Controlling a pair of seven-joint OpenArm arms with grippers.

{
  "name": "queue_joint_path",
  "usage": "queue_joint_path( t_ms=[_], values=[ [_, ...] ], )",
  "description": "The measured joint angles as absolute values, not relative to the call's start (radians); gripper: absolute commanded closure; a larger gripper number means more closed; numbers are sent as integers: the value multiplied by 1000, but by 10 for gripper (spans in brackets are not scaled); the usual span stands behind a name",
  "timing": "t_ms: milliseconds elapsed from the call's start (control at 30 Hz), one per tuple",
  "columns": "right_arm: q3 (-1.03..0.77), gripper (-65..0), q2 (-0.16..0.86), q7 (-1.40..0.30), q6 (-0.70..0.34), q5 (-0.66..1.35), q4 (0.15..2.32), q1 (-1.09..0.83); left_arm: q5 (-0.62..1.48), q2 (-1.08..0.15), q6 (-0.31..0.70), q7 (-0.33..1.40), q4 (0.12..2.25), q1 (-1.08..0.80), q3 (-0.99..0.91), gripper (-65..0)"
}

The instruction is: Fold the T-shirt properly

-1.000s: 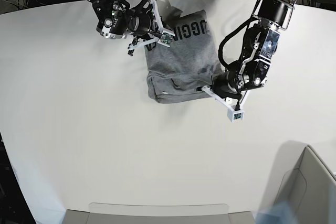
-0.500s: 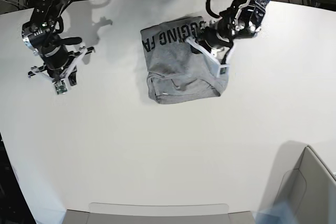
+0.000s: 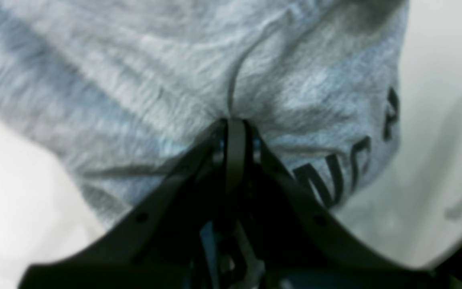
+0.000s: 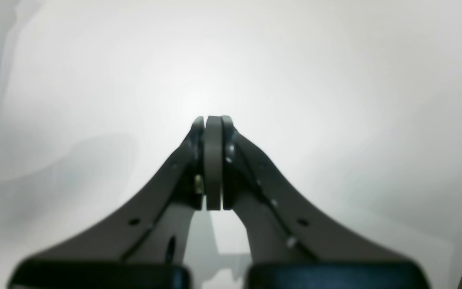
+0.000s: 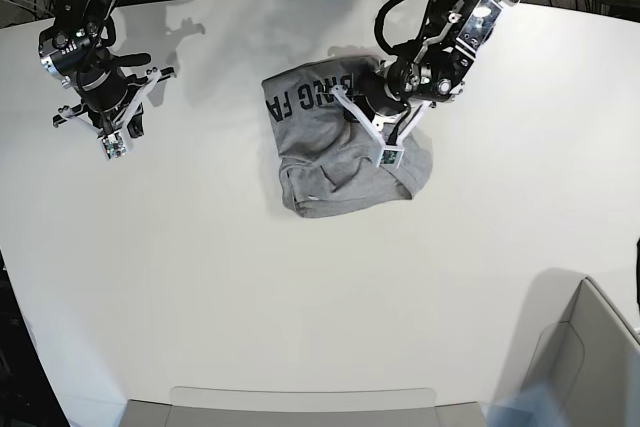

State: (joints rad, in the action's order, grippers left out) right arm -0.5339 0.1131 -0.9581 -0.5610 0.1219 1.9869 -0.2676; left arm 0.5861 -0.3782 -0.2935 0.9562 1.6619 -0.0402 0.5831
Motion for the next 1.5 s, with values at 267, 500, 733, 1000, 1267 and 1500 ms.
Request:
queue_joint_path(
  t_ms=[267,500,733,1000,1267,1500],
  values=[
    [-534,0,112,-960,-561,118,1987,-293,470,-597,-341,884,1544,33,574,0],
    [-534,0,110,-961,-561,120,1987,-305,453,-662,-360,865,1485,53,572,0],
    [-534,0,111,-960,-561,121,1993,-305,483,-647,-365,928,1583,30,449,0],
    [-533,0,163,-833,-564,149,2046,-265,477,-615,-360,907,2046,-106,-1,0],
    [-530,0,278,-412,-562,361,2048,-502,498,-359,-371,436,2026,-435,-239,0],
    [-503,0,274,-257,-558,360,2049,-807,496,-368,-346,177,2029,-777,-182,0]
  ],
)
